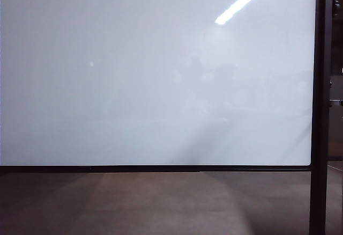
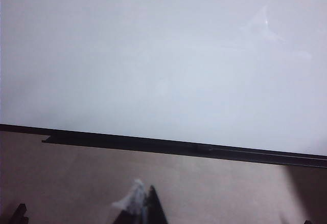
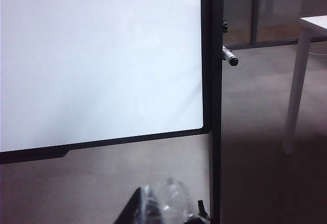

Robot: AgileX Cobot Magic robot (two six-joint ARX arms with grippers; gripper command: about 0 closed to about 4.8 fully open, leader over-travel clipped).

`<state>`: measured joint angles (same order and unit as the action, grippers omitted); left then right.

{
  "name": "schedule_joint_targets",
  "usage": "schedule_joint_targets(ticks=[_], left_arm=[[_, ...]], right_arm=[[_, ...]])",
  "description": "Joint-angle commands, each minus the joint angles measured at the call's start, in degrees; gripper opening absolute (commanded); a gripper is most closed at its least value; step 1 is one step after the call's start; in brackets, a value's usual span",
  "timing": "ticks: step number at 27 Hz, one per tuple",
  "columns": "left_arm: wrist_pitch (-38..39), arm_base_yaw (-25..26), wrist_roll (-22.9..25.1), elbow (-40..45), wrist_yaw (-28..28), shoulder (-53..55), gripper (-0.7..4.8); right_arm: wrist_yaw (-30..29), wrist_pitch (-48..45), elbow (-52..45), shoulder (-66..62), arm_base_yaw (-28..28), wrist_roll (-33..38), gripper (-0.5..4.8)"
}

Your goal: Reach to the right to find the marker pen, pick it up, and write the number 5 on the whiteboard.

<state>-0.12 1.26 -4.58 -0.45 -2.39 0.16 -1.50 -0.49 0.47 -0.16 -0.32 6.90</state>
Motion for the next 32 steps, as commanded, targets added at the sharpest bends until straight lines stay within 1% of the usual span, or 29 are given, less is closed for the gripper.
schedule_joint_targets(ticks=[1, 3, 4, 5, 6, 8, 9, 10, 14, 17, 19, 23, 27, 30, 32], left_arm=[[-0.37, -0.09, 0.02, -0.74, 0.07, 0.07, -0.05], [-0.31, -0.15, 0.0, -2.14, 0.07, 0.07, -0.05], [-0.02, -0.15, 0.02, -3.1, 0.04, 0.07, -0.05], [0.55, -0.15, 0.02, -4.26, 0.02, 0.07, -0.05], [1.64, -0.15, 0.02, -5.92, 0.02, 0.09, -0.05], [3.72, -0.2, 0.02, -8.83, 0.04, 0.44, -0.05], [4.94, -0.26, 0.0, -10.64, 0.04, 0.9, -0.05], [6.08, -0.42, -0.2, -12.55, 0.09, 1.57, -0.05], [8.15, -1.79, -0.17, -19.54, 0.44, 5.88, -0.05], [8.26, -4.44, -0.07, -25.18, 2.56, 10.69, -0.05], [8.31, -7.21, 0.42, -28.96, 3.54, 14.29, -0.05], [7.74, -14.86, 5.4, -36.79, 3.3, 22.27, -0.05], [7.8, -23.96, 6.12, -45.68, 0.81, 32.17, -0.05], [7.76, -30.08, 6.64, -52.15, 0.0, 40.19, -0.05], [7.76, -32.65, 7.87, -55.93, 0.02, 44.94, -0.05]], right_arm=[[0.17, -1.14, 0.5, 0.04, 0.04, 0.63, -0.06], [-0.44, -1.03, 2.82, 0.04, 0.13, 0.68, 0.06], [-0.92, -1.01, 4.17, 0.04, 0.13, 0.66, 0.43], [-1.07, -0.98, 5.64, 0.02, 0.13, 0.66, 1.07], [-0.83, -0.76, 7.61, 0.0, 0.13, 0.59, 2.1], [0.76, 0.02, 10.93, -0.5, 0.09, 0.52, 3.54], [1.9, 0.83, 13.09, -1.18, 0.04, 0.24, 4.35], [2.05, 1.6, 14.8, -1.9, 0.04, -0.09, 4.79], [0.11, 2.05, 21.68, -8.0, 0.04, -3.63, 4.79], [-0.39, -0.24, 26.71, -14.69, 0.0, -4.11, 4.79], [-0.39, -2.82, 30.27, -19.78, -0.02, -4.11, 4.79], [-1.79, -8.15, 36.96, -29.79, -0.87, -4.15, 4.79], [-6.91, -14.56, 41.46, -39.5, -5.11, -3.8, 4.79], [-10.49, -18.99, 43.15, -46.71, -8.81, -2.25, 4.79], [-13.35, -22.18, 43.65, -51.15, -11.41, -0.83, 4.79]])
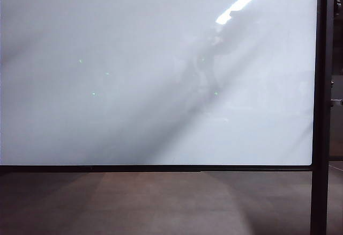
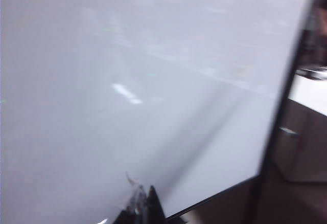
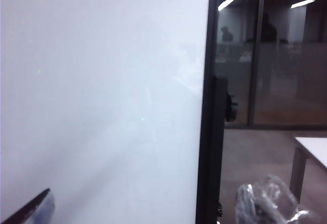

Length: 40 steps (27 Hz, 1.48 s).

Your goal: Reach to the right to find the marker pen, pick it up, and write the number 5 on the whiteboard.

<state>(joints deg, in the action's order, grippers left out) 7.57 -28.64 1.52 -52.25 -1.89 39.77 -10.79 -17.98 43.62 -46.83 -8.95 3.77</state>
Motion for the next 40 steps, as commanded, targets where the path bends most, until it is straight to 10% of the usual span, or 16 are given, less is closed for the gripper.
schedule_joint_targets(ticks=[1, 25, 32, 35, 40], left_arm=[[0.07, -3.96, 2.03, -6.43, -0.48, 8.17, -0.05], [-20.46, -7.63, 4.72, -16.63, 7.26, 52.19, -0.05], [-20.55, -7.45, 7.32, -16.63, 7.08, 52.87, -0.05], [-20.55, -7.43, 8.22, -16.63, 7.08, 52.85, -0.05], [-20.46, -7.43, 8.39, -16.61, 7.08, 52.85, -0.05]], right_arm=[[-4.92, -6.25, 0.57, -6.58, -3.74, 2.27, 4.79], [-12.94, -30.4, 19.3, -64.96, -8.41, -5.77, 4.76], [-13.81, -31.95, 25.57, -73.26, -9.42, -5.84, 4.12], [-13.79, -32.04, 25.83, -74.01, -9.49, -7.37, 2.82], [-13.79, -32.2, 25.92, -74.1, -9.4, -7.52, 2.82]])
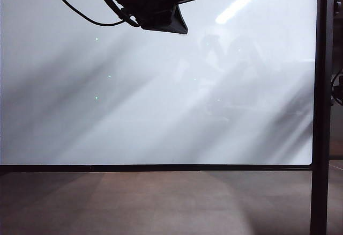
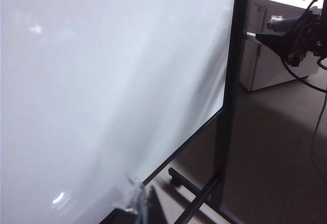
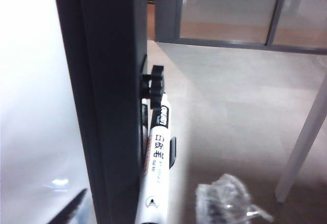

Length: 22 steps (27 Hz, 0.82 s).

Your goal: Reach to the right to find the marker pen, pick it up, and write the number 5 on the whiteboard.

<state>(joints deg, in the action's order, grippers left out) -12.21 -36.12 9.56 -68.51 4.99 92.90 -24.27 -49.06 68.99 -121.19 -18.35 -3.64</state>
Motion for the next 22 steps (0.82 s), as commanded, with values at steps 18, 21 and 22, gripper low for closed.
schedule_joint_targets(ticks=[18, 21, 22], left_arm=[[0.63, 0.04, 0.55, -0.28, 0.15, -0.26, -0.05], [1.46, 0.04, 0.55, -0.28, 0.15, -0.26, -0.05], [1.46, 0.04, 0.55, -0.28, 0.15, -0.26, -0.05]], right_arm=[[0.13, -2.27, 2.75, -3.89, 0.24, -1.29, 2.82], [0.15, -2.69, 2.75, -3.89, 0.26, -1.31, 2.82], [0.13, -2.86, 2.82, -3.89, 0.24, -1.29, 2.82]])
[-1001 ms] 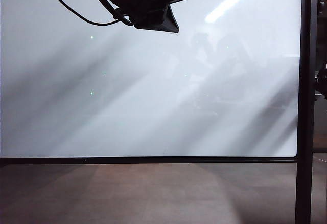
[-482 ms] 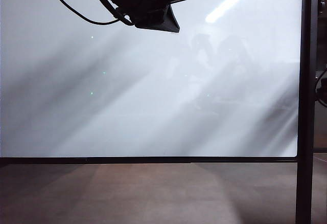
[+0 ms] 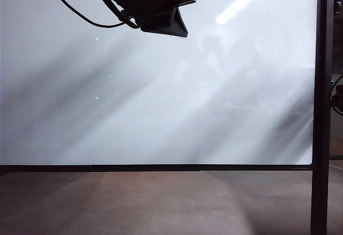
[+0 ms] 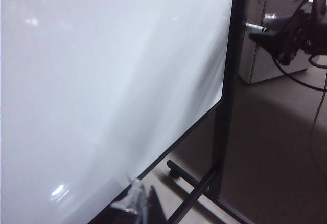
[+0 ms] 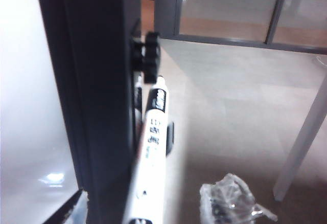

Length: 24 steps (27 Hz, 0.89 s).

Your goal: Reach to the right to find the marker pen, pick it up, and write the number 5 on the whiteboard.

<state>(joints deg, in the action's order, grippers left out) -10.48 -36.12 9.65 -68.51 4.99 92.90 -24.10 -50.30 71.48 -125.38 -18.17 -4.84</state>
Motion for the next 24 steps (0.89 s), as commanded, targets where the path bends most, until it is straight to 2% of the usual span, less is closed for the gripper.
schedule_joint_targets(ticks=[1, 23, 24], left_arm=[[-0.26, 0.04, 0.46, -0.28, 0.15, -0.26, -0.05], [2.62, 0.04, 0.46, -0.28, -0.24, -0.26, -0.05], [2.67, 0.04, 0.46, -0.28, -0.24, -0.26, -0.05]], right_arm=[[-0.02, -1.6, 0.83, 0.28, 0.09, -0.09, 2.82], [1.25, -2.47, 5.11, -3.63, 0.59, 1.49, 2.81], [1.27, -2.62, 5.44, -3.63, 0.61, 1.84, 2.48]])
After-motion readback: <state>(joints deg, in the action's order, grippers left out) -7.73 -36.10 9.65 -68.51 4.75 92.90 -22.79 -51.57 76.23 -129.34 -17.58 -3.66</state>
